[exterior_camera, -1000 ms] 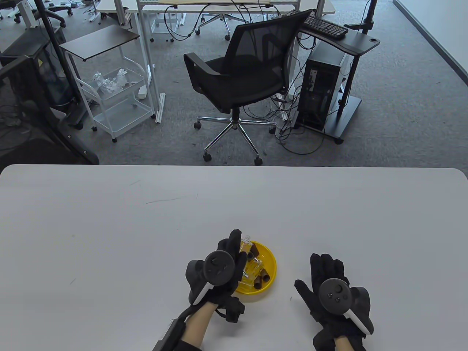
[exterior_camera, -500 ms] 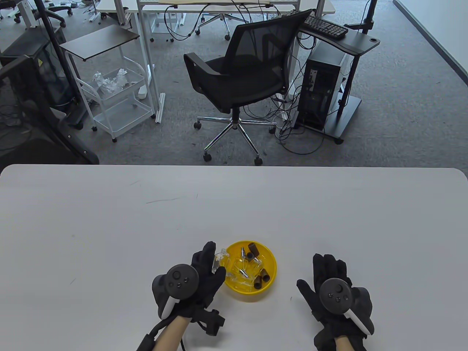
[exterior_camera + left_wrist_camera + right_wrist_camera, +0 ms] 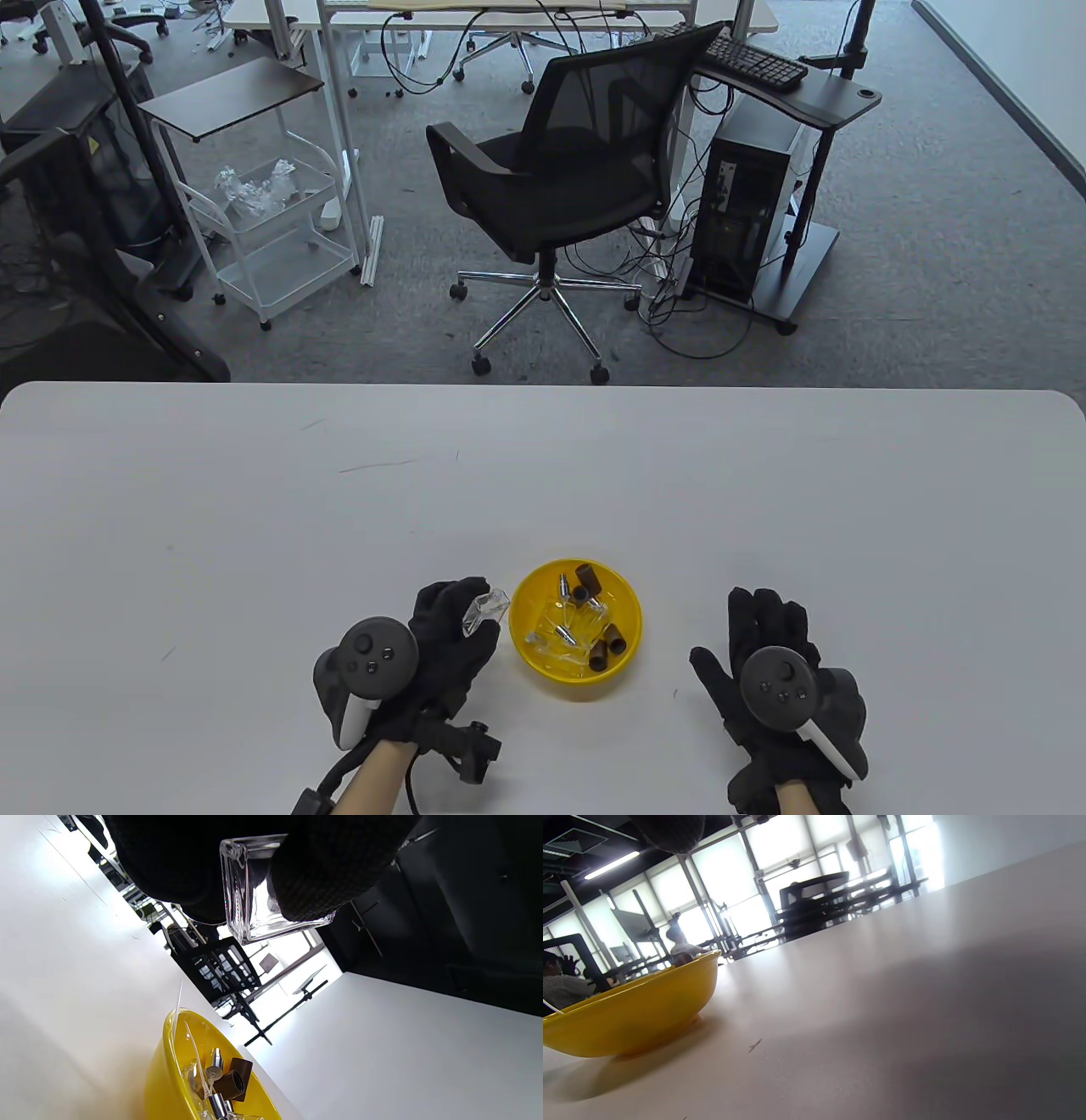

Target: Assemble perfume bottles from components

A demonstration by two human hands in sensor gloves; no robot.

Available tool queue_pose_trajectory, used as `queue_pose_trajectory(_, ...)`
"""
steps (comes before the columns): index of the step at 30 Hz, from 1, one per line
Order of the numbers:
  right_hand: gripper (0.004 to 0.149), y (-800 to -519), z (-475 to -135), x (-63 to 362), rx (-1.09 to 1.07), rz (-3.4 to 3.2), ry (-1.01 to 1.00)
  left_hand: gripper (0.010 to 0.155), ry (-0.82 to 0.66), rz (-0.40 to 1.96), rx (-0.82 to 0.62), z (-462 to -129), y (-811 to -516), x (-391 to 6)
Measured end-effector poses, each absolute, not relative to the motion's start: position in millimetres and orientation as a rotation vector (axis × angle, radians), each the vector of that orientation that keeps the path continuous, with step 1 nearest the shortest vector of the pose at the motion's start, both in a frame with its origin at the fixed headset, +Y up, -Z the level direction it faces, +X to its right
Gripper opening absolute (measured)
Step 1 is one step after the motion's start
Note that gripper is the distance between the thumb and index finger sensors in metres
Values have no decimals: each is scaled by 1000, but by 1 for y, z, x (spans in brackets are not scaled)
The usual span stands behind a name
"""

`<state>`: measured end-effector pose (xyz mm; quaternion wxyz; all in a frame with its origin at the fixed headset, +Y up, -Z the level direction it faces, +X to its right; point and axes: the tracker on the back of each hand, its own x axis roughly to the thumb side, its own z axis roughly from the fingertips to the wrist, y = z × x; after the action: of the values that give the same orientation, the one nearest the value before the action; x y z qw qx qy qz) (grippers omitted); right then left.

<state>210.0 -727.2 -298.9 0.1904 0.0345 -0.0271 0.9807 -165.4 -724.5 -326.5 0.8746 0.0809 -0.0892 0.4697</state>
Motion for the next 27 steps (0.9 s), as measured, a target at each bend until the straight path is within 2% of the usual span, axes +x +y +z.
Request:
queue_pose_trajectory(15, 72, -699, -300, 179, 238, 2715, -162, 54, -206, 1012, 148, -327, -724, -169)
queue_pose_trajectory(27, 70, -693, -330, 113, 421, 2716, -83, 55, -222, 1014, 146, -326, -726, -167)
